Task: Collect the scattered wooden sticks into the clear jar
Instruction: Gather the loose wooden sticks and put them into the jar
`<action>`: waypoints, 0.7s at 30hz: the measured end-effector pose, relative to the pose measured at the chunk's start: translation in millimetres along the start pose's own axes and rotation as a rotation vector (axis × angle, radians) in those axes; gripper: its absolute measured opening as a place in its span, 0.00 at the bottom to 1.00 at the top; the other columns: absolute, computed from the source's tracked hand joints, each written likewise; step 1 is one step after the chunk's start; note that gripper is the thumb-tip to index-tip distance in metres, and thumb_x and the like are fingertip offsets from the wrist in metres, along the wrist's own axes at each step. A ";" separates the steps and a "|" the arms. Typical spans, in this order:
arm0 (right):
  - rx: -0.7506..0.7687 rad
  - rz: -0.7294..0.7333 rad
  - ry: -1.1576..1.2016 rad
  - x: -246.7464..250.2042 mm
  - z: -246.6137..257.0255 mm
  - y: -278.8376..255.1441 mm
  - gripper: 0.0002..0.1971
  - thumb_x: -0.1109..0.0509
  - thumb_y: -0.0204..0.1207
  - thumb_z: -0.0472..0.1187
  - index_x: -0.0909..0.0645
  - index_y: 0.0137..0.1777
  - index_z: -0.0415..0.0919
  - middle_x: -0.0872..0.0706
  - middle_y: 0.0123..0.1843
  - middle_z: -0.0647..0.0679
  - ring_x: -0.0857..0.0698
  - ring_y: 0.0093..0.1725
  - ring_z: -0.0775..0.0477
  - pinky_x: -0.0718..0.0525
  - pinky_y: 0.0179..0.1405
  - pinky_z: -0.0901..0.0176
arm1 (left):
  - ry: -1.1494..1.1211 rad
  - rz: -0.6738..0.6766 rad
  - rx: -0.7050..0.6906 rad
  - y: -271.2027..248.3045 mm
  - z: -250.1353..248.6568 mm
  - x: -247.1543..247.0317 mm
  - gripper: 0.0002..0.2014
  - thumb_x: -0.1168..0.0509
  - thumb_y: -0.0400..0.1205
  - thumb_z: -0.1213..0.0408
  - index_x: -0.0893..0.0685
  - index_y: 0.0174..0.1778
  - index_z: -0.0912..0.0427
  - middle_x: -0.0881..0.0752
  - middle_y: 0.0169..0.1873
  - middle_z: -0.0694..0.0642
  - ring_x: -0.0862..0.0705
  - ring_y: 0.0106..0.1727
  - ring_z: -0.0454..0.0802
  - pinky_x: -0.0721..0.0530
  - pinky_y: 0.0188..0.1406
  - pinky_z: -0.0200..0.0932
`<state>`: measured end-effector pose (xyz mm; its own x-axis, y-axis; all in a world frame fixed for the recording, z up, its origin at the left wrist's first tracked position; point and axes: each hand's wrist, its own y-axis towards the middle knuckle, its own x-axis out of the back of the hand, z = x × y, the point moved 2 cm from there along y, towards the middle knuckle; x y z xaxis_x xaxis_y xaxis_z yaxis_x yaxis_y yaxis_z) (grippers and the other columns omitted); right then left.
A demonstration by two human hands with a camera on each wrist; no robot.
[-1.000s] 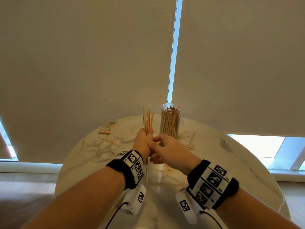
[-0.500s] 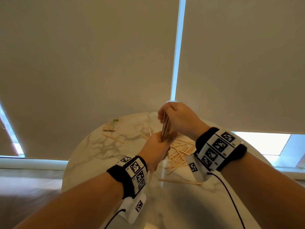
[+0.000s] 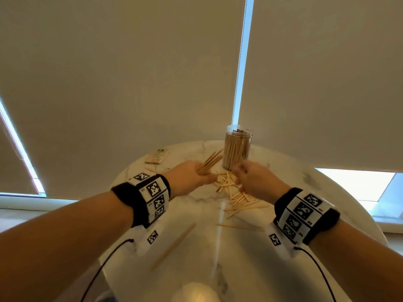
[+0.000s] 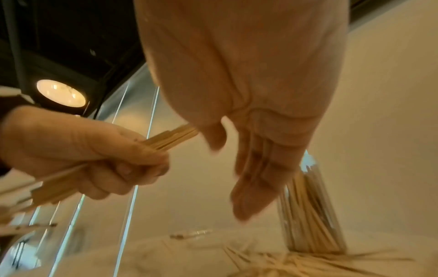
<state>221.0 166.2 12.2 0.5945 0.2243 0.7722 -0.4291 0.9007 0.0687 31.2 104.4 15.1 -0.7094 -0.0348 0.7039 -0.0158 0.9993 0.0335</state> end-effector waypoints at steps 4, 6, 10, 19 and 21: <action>-0.004 0.456 -0.589 -27.9 -20.5 -19.0 0.10 0.27 0.79 0.46 0.12 0.56 0.45 0.10 0.52 0.50 0.16 0.50 0.49 0.18 0.51 0.56 | 0.466 0.216 0.165 -20.9 35.6 -1.8 0.19 0.25 0.77 0.43 0.10 0.51 0.55 0.10 0.45 0.51 0.14 0.46 0.51 0.18 0.43 0.42; 0.011 0.480 -0.623 -33.8 -20.8 -24.9 0.10 0.26 0.77 0.43 0.11 0.57 0.45 0.10 0.55 0.49 0.17 0.51 0.49 0.19 0.48 0.57 | 0.555 0.303 0.246 -27.9 51.0 -13.4 0.22 0.24 0.74 0.40 0.08 0.50 0.56 0.09 0.44 0.52 0.12 0.48 0.53 0.15 0.48 0.47; -0.025 0.471 -0.592 -36.5 -19.2 -27.8 0.12 0.30 0.77 0.40 0.10 0.55 0.38 0.10 0.45 0.46 0.17 0.41 0.48 0.20 0.35 0.61 | 0.589 0.276 0.237 -36.7 55.9 -28.8 0.16 0.24 0.77 0.49 0.07 0.52 0.58 0.08 0.45 0.52 0.11 0.48 0.51 0.14 0.50 0.45; -0.021 0.087 -0.120 -14.9 -21.9 -18.2 0.06 0.32 0.79 0.42 0.15 0.47 0.41 0.08 0.39 0.48 0.10 0.38 0.51 0.09 0.49 0.53 | -0.092 -0.052 0.146 -20.0 42.0 -26.0 0.04 0.39 0.87 0.59 0.22 0.49 0.53 0.12 0.37 0.49 0.18 0.38 0.48 0.21 0.38 0.44; 0.008 -0.045 0.112 -9.5 -17.5 -14.8 0.05 0.31 0.81 0.41 0.16 0.47 0.41 0.09 0.41 0.45 0.09 0.38 0.49 0.07 0.45 0.53 | -0.563 -0.179 0.133 -8.0 33.4 -17.5 0.04 0.43 0.90 0.64 0.24 0.55 0.56 0.12 0.38 0.51 0.22 0.36 0.46 0.24 0.36 0.43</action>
<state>233.6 157.3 -7.3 0.6853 0.2244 0.6928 -0.4055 0.9078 0.1071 20.2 97.4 -21.2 -0.9509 -0.2270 0.2103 -0.2317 0.9728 0.0021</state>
